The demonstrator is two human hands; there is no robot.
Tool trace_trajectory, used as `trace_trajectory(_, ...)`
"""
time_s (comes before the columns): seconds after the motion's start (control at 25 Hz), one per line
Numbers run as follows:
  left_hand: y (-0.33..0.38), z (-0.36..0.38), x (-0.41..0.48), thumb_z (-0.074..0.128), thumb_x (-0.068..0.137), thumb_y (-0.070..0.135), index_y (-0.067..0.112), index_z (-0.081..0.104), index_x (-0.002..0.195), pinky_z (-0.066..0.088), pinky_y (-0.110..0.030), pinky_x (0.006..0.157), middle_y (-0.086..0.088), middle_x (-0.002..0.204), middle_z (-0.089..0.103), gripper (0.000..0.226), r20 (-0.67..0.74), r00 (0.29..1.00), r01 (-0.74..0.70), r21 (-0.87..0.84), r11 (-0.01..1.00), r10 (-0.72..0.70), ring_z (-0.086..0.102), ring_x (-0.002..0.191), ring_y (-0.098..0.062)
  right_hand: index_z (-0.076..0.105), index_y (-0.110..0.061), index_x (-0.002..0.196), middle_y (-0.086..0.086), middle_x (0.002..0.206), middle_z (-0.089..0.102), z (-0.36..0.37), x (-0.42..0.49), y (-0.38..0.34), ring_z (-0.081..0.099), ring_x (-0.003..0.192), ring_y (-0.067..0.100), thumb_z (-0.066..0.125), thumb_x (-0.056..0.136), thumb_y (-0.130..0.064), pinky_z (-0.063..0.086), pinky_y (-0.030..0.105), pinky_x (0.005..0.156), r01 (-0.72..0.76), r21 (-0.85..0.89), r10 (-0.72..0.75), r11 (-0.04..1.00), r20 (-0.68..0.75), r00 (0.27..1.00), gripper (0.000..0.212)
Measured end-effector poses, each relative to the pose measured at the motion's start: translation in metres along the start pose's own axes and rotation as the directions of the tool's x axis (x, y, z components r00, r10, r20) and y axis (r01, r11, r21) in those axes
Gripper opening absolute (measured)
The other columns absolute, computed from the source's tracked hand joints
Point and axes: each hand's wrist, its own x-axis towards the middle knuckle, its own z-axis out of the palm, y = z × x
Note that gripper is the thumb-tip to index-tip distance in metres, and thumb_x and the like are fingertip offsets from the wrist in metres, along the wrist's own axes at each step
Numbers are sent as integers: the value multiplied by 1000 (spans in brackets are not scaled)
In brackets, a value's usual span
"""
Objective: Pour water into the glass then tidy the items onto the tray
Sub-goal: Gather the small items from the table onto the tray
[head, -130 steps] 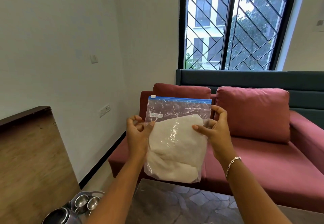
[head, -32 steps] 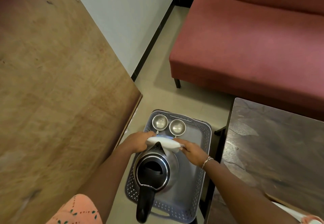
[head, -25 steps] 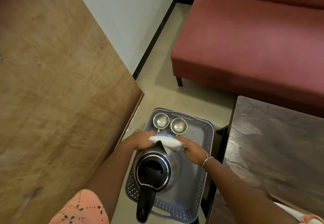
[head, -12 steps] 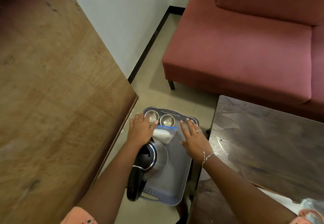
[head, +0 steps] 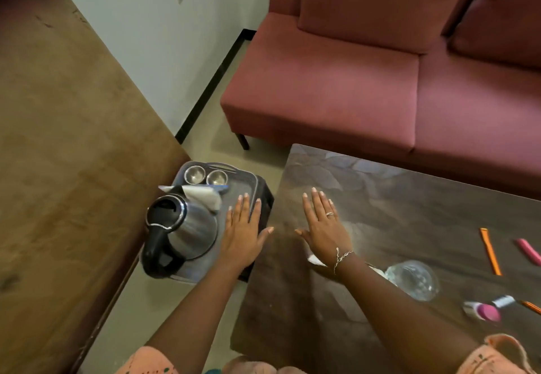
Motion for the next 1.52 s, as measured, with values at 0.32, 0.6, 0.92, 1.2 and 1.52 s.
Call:
trace_trajectory(0.32, 153, 11, -43, 27, 94, 53, 17, -5, 147, -6, -41, 117, -13, 157, -11, 71, -2, 994, -106, 8, 994, 106, -14, 144, -25, -2, -12, 146, 16, 156, -4, -41, -117, 109, -6, 144, 30, 42, 91, -46, -5, 36, 116, -43, -23, 43, 999, -10, 999, 78)
trace_trajectory(0.6, 246, 14, -53, 28, 95, 52, 17, -6, 147, -6, -40, 117, -12, 157, -13, 71, 22, 959, -284, 31, 958, 283, -15, 144, -24, -3, -12, 146, 15, 156, -3, -65, -184, 182, -4, 144, 28, 42, 92, -44, -3, 36, 117, -179, -23, 176, 984, -87, 981, 76)
trace_trajectory(0.92, 310, 28, -48, 31, 93, 55, 18, -4, 147, -5, -38, 118, -12, 157, -11, 75, 109, 894, -442, 69, 894, 434, -11, 145, -24, 0, -9, 145, 16, 156, 2, -64, -229, 233, 0, 144, 29, 40, 92, -47, 2, 37, 118, -318, 33, 319, 948, -107, 942, 77)
trace_trajectory(1.2, 359, 59, -42, 34, 92, 54, 16, -3, 147, -3, -36, 118, -9, 158, -8, 77, 226, 814, -562, 74, 824, 535, -9, 145, -22, 19, -1, 142, 21, 151, 21, -40, -292, 278, 19, 141, 36, 53, 88, -37, 16, 43, 116, -495, 102, 504, 863, -98, 858, 74)
trace_trajectory(1.52, 433, 108, -31, 55, 86, 41, 13, 12, 146, 1, -33, 118, -6, 156, 14, 79, 348, 706, -677, 74, 733, 617, 9, 145, -17, 18, -3, 143, 16, 152, 20, -14, -372, 385, 15, 143, 27, 46, 92, -37, 10, 35, 117, -744, 120, 751, 658, -22, 660, 67)
